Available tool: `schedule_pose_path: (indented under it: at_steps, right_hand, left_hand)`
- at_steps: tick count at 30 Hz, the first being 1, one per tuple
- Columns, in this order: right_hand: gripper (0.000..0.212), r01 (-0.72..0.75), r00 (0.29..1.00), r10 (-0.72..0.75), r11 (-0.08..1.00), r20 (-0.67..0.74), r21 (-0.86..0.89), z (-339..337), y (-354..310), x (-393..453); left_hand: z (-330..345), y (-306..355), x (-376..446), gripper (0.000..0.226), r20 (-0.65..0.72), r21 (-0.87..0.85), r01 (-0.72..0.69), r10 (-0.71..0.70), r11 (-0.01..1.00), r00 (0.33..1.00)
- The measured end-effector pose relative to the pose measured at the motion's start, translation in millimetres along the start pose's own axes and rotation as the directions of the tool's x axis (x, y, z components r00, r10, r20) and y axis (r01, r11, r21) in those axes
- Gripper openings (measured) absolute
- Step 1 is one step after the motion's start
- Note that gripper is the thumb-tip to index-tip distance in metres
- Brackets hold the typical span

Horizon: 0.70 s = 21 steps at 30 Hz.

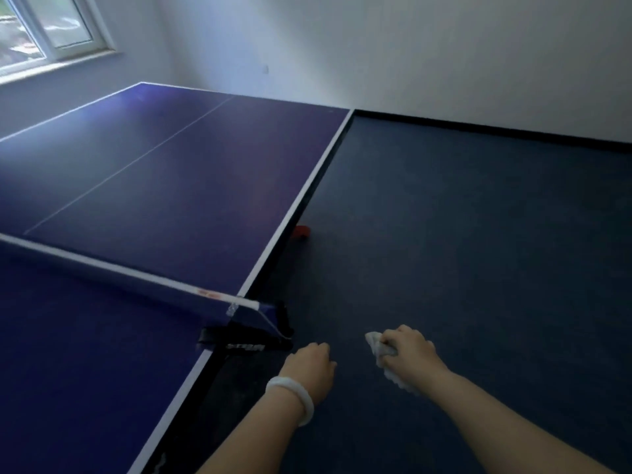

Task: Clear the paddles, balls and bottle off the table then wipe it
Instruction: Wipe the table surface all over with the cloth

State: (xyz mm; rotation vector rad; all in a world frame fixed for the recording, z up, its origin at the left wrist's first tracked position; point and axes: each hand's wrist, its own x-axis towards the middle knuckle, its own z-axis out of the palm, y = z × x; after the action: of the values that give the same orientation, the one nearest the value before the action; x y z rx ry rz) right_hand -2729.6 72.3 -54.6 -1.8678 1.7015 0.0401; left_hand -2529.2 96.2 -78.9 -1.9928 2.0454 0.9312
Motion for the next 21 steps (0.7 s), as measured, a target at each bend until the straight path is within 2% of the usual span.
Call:
schedule_pose_path:
  at_steps: [4,9,13,17,21]
  right_hand:
    - [0.022,-0.019,0.999,0.017,0.999,0.050,0.037,-37.8,51.7,51.5]
    - [0.012,0.109,0.989,-0.106,0.994,0.106,-0.027,-84.7,84.3,122.0]
    - [0.011,0.247,0.961,-0.237,0.967,0.142,-0.058,-110.6,70.7,172.9]
    - [0.005,0.424,0.893,-0.392,0.898,0.220,-0.120,-117.8,35.1,221.0]
    - [0.005,0.521,0.834,-0.472,0.845,0.285,-0.123,-118.6,-10.6,270.3]
  left_hand:
    - [-13.3,42.3,62.0,0.033,-0.028,0.062,0.069,-0.067,0.996,0.997]
    - [-32.9,84.4,106.9,0.034,-0.089,-0.037,0.222,-0.225,0.974,0.970]
    - [-49.0,92.8,117.4,0.033,-0.134,-0.150,0.350,-0.370,0.925,0.919]
    - [-62.5,80.0,123.9,0.032,-0.160,-0.230,0.461,-0.501,0.857,0.851]
    - [-79.7,50.4,146.2,0.035,-0.132,-0.265,0.562,-0.607,0.784,0.784]
